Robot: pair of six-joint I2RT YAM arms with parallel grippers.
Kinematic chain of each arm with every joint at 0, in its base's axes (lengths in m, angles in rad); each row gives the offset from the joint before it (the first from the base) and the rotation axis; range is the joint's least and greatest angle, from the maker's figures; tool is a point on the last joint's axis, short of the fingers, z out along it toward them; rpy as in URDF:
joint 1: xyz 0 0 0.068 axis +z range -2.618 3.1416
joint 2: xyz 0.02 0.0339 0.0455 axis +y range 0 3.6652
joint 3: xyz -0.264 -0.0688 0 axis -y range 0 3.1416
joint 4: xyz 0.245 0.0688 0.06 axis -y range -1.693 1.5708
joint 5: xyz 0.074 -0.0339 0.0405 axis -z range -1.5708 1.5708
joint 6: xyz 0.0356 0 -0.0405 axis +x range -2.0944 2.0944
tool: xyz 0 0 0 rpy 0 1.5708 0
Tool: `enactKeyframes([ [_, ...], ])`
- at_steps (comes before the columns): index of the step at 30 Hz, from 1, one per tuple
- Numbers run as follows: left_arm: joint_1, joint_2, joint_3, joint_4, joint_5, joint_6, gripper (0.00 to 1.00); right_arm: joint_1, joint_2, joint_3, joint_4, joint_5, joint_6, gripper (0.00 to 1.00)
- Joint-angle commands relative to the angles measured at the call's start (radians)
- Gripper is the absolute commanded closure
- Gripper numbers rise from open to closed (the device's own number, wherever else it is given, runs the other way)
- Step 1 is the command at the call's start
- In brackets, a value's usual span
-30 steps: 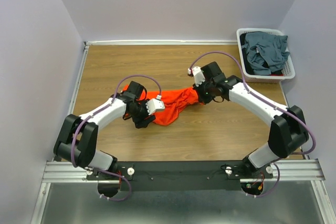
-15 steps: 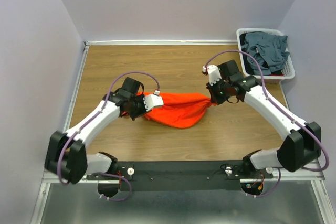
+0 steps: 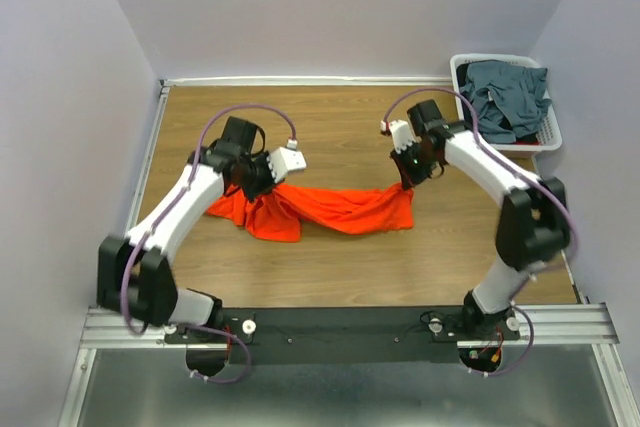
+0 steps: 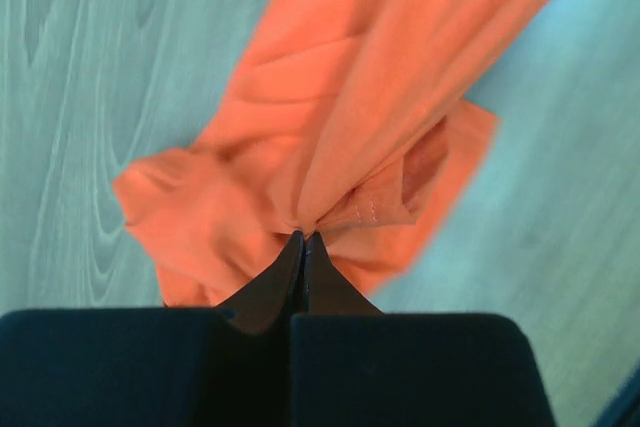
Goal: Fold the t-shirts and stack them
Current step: Flatten the tshirt out
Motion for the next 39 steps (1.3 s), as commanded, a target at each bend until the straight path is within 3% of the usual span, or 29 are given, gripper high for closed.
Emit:
enactKeyframes([
  [1, 0.112, 0.204, 0.136, 0.093, 0.075, -0.037, 1.00, -0.082, 0.248, 0.182, 0.039, 0.028, -0.016, 0.94],
  [5, 0.198, 0.410, 0.284, 0.093, 0.092, -0.059, 1.00, -0.111, 0.390, 0.328, 0.037, 0.034, 0.030, 0.74],
  [7, 0.196, 0.473, 0.319, 0.099, 0.081, -0.054, 1.00, -0.113, 0.371, 0.340, 0.037, 0.022, 0.041, 0.43],
  [8, 0.196, 0.503, 0.337, 0.099, 0.081, -0.054, 0.98, -0.117, 0.329, 0.334, 0.037, 0.001, 0.042, 0.21],
  [9, 0.198, 0.514, 0.342, 0.099, 0.083, -0.056, 0.95, -0.119, 0.304, 0.311, 0.037, -0.005, 0.042, 0.07],
  [10, 0.196, 0.525, 0.347, 0.099, 0.083, -0.057, 0.91, -0.119, 0.281, 0.296, 0.037, -0.013, 0.044, 0.00],
  [13, 0.201, 0.564, 0.353, 0.110, 0.063, -0.074, 0.73, -0.119, 0.166, 0.221, 0.039, -0.054, 0.021, 0.00],
  [16, 0.219, 0.570, 0.362, 0.102, 0.090, -0.088, 0.66, -0.117, 0.089, 0.170, 0.037, -0.090, -0.002, 0.06],
  [17, 0.225, 0.565, 0.370, 0.092, 0.104, -0.094, 0.64, -0.110, 0.074, 0.138, 0.037, -0.105, -0.011, 0.16],
  [21, 0.247, 0.527, 0.371, 0.058, 0.135, -0.098, 0.63, -0.035, 0.029, 0.063, 0.039, -0.053, -0.039, 0.40],
  [25, 0.258, 0.470, 0.347, 0.027, 0.150, -0.097, 0.56, 0.045, 0.035, -0.002, 0.053, 0.002, -0.042, 0.49],
  [39, 0.265, 0.358, 0.293, -0.014, 0.169, -0.098, 0.55, 0.098, 0.178, -0.066, 0.168, 0.105, -0.041, 0.52],
])
